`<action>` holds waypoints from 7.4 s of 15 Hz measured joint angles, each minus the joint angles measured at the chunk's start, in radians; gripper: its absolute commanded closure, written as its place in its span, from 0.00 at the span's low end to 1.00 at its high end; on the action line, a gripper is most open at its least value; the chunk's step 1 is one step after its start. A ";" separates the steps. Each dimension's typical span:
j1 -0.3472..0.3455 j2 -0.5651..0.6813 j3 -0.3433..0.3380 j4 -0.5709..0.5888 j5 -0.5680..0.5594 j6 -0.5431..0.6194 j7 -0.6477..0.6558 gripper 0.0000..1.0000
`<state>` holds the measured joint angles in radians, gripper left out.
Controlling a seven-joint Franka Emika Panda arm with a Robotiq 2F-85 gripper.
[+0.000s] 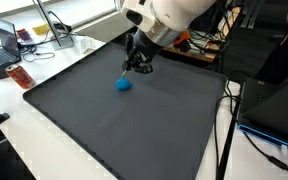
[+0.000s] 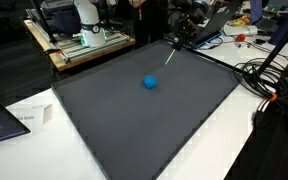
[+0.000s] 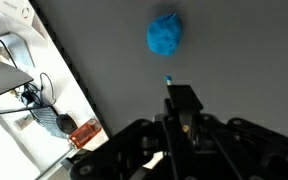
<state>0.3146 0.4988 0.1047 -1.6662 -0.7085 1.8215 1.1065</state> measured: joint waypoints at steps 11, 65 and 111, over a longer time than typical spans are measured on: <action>0.094 0.208 -0.041 0.177 -0.049 -0.131 -0.030 0.97; -0.091 -0.237 -0.038 -0.598 -0.305 0.698 0.201 0.97; -0.323 -0.251 -0.275 -0.815 -0.462 1.676 0.047 0.97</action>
<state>-0.0083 0.2478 -0.1705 -2.4811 -1.1703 3.4971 1.1537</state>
